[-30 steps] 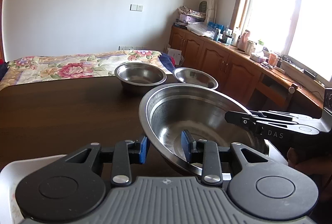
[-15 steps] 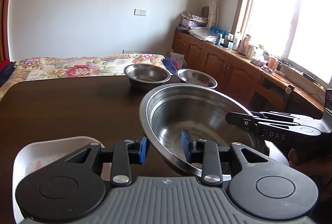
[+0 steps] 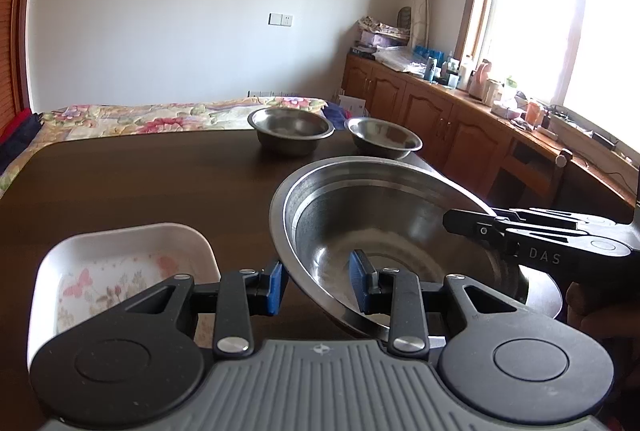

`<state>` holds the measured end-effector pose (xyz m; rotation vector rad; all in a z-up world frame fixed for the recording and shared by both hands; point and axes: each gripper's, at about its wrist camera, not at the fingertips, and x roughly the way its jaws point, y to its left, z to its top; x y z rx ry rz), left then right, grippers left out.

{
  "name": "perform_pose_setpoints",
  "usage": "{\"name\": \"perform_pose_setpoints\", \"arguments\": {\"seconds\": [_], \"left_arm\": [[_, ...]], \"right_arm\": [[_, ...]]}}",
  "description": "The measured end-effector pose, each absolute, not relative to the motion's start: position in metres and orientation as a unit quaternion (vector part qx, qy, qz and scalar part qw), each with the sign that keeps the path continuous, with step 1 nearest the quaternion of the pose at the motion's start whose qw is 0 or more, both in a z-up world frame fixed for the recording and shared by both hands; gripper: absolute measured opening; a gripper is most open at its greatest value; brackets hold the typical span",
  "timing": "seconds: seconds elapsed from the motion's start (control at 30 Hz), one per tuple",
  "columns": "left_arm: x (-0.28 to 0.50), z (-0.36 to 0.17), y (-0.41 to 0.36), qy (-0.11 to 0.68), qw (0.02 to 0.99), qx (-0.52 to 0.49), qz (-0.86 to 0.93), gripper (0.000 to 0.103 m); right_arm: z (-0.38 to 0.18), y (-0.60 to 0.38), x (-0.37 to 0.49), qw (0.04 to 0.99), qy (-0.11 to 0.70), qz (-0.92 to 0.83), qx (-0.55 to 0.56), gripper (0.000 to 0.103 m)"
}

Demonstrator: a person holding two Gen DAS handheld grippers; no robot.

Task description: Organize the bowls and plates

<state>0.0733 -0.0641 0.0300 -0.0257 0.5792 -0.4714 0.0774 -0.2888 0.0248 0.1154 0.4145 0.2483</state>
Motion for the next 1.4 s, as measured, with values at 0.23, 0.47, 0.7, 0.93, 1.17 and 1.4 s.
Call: {"name": "perform_pose_setpoints", "arguments": {"seconds": [0.23,0.47,0.7,0.93,1.17,1.4], "left_arm": [[0.074,0.021,-0.065,0.291,0.929,-0.007,-0.228,0.034],[0.075,0.016,-0.07,0.296,0.927,-0.006,-0.229,0.034],[0.076,0.01,-0.07,0.303,0.925,-0.005,-0.23,0.034],[0.08,0.008,-0.073,0.308,0.923,-0.002,-0.23,0.034],[0.082,0.004,-0.077,0.31,0.922,0.001,-0.231,0.034],[0.082,0.003,-0.077,0.31,0.922,-0.001,-0.232,0.034]], "right_arm": [[0.018,-0.286,0.076,0.969,0.213,0.119,0.048,0.024],[0.012,-0.284,0.076,0.969,0.214,0.112,0.042,0.024],[0.009,-0.288,0.074,0.969,0.216,0.108,0.046,0.024],[0.005,-0.288,0.075,0.968,0.221,0.105,0.049,0.024],[0.002,-0.291,0.079,0.967,0.225,0.102,0.061,0.024],[0.001,-0.291,0.079,0.968,0.223,0.102,0.059,0.024]]}}
